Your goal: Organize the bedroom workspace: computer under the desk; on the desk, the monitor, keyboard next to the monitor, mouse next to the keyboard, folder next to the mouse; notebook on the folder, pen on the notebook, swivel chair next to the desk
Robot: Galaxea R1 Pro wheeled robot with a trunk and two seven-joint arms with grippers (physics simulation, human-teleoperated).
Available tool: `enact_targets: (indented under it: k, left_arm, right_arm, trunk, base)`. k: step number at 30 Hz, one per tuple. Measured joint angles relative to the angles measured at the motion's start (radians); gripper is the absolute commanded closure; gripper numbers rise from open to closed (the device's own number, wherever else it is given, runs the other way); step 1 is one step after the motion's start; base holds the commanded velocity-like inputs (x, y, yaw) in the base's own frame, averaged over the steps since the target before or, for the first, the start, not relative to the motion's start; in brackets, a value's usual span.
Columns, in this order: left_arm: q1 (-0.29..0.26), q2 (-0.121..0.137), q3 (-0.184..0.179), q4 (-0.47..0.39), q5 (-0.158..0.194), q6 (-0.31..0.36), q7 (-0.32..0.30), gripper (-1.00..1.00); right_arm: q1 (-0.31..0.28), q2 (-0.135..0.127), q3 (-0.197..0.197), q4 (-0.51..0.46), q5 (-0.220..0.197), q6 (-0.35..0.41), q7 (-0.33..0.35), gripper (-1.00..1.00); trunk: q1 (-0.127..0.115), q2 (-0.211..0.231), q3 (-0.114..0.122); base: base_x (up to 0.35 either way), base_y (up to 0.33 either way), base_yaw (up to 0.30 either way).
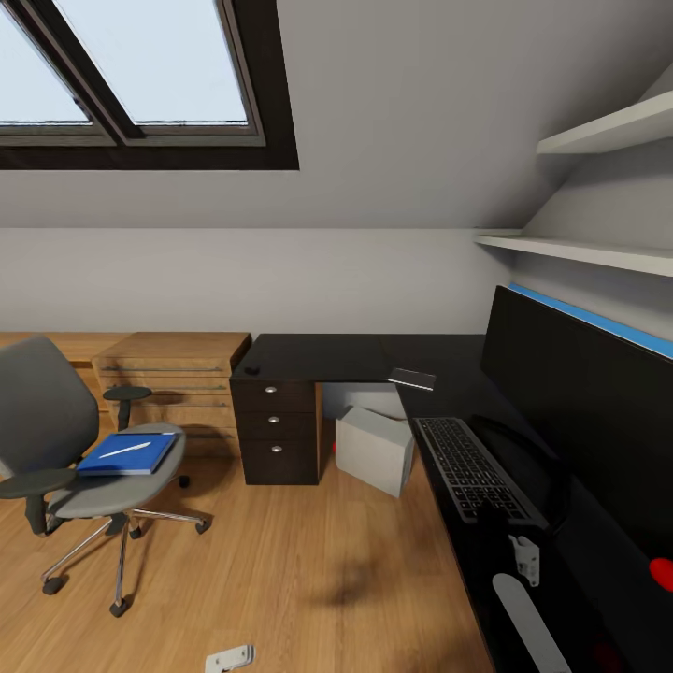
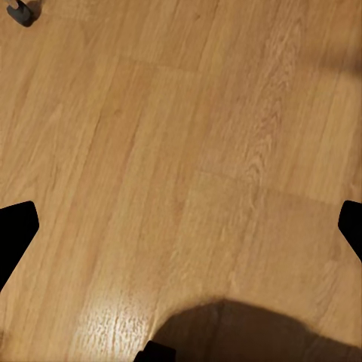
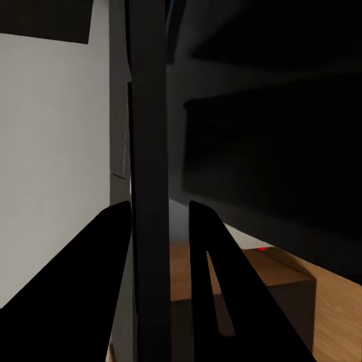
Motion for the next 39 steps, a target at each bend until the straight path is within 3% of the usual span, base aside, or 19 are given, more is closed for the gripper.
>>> enact_targets:
  k: [39]
  left_arm:
    - [0.000,0.000,0.000,0.000,0.000,0.000,0.000,-1.00]
  right_arm:
    - [0.000,-0.002,0.000,-0.001,-0.002,0.000,0.004,1.00]
  trunk:
    - [0.000,0.000,0.000]
  base:
    - [0.000,0.000,0.000]
